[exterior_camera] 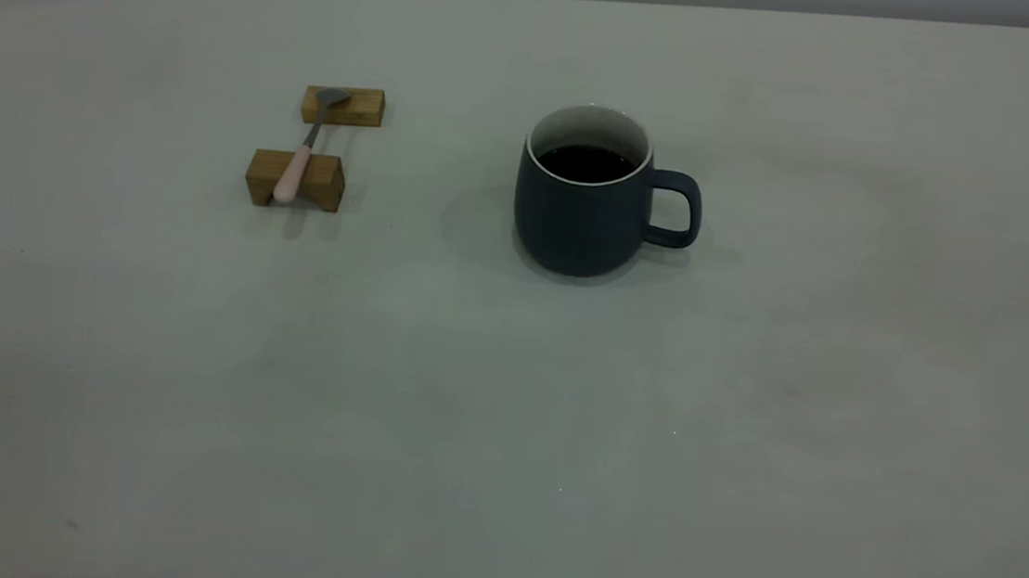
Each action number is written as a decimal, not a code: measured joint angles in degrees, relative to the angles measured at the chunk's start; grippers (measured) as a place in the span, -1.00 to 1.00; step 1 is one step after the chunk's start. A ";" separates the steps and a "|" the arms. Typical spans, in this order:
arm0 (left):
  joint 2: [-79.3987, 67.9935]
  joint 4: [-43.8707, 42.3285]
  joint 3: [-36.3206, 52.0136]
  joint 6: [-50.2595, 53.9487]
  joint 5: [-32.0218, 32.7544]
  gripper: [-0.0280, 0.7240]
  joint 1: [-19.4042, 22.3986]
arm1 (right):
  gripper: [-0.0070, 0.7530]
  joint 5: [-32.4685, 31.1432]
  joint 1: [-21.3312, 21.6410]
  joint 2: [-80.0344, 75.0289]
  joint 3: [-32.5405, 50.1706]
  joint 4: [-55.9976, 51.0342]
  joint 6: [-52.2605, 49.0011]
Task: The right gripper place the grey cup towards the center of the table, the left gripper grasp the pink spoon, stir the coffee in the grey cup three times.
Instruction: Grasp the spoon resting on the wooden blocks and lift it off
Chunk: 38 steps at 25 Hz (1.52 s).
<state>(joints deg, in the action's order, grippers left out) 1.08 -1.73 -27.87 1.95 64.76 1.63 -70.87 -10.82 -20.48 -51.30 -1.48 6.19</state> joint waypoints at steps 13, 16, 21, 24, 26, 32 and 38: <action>0.00 0.00 0.00 0.00 0.00 0.23 0.00 | 0.56 -0.06 7.03 19.46 17.32 1.48 -3.95; 0.00 0.00 0.00 0.00 0.00 0.23 0.00 | 0.56 -0.06 7.15 19.46 17.53 2.11 -3.95; 0.00 0.00 0.00 0.00 0.00 0.23 0.00 | 0.55 -0.06 7.30 19.46 17.57 1.90 -3.95; 0.00 0.00 0.00 0.00 0.00 0.23 0.00 | 0.55 0.90 7.30 19.46 19.91 1.48 -3.77; 0.00 0.00 0.00 0.00 0.00 0.23 0.00 | 0.55 3.56 7.30 19.46 23.05 0.89 -3.72; 0.00 0.00 0.00 0.00 0.00 0.23 0.00 | 0.55 5.75 7.30 19.46 24.36 0.06 -3.07; 0.00 0.00 0.00 0.00 0.00 0.23 0.00 | 0.55 5.81 7.30 19.46 24.41 0.06 -2.77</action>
<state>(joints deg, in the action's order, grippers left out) 1.08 -1.73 -27.87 1.95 64.76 1.63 -65.07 -3.53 -1.02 -26.89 -1.42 3.42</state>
